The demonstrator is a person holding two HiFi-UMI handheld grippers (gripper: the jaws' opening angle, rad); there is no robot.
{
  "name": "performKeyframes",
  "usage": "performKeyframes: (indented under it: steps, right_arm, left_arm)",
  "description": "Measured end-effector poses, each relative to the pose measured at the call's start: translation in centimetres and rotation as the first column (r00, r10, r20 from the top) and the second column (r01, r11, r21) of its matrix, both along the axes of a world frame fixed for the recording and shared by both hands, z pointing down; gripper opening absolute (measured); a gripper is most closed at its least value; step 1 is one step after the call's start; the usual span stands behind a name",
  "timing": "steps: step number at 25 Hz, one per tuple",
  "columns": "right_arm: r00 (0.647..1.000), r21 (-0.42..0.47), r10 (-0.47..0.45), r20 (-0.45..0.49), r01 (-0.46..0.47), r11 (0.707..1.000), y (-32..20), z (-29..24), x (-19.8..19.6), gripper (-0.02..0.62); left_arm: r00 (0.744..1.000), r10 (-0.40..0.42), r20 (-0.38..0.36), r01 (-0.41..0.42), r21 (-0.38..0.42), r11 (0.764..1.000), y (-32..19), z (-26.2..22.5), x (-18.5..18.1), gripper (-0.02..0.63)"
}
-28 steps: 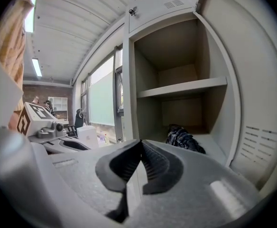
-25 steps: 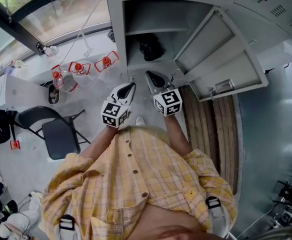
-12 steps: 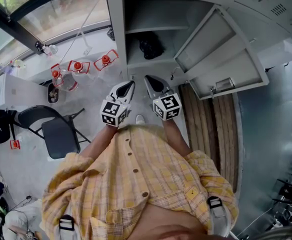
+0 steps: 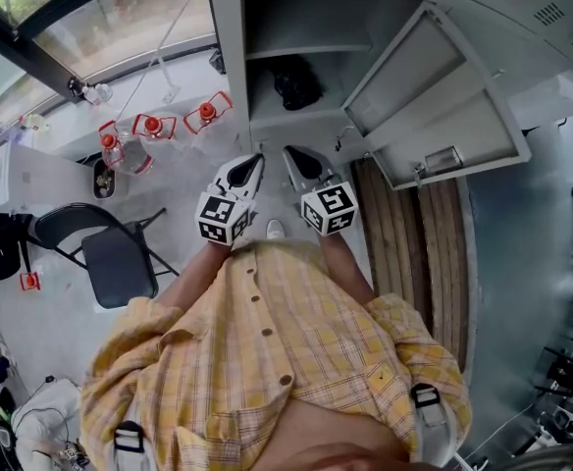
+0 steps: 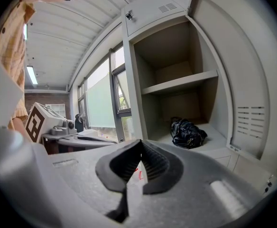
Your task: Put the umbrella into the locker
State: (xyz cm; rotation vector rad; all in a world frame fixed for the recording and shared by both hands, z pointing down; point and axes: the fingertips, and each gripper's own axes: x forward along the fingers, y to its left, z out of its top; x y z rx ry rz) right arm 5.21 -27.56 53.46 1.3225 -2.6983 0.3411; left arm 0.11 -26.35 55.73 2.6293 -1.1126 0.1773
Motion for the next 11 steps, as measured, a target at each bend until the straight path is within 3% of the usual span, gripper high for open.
performKeyframes:
  steps: [11]
  right_arm:
    - [1.0, -0.001, 0.004, 0.007, -0.004, 1.0, 0.29, 0.18, 0.17, -0.003]
  left_arm:
    - [1.0, -0.007, 0.002, 0.007, -0.005, 1.0, -0.06, 0.23, -0.27, 0.005]
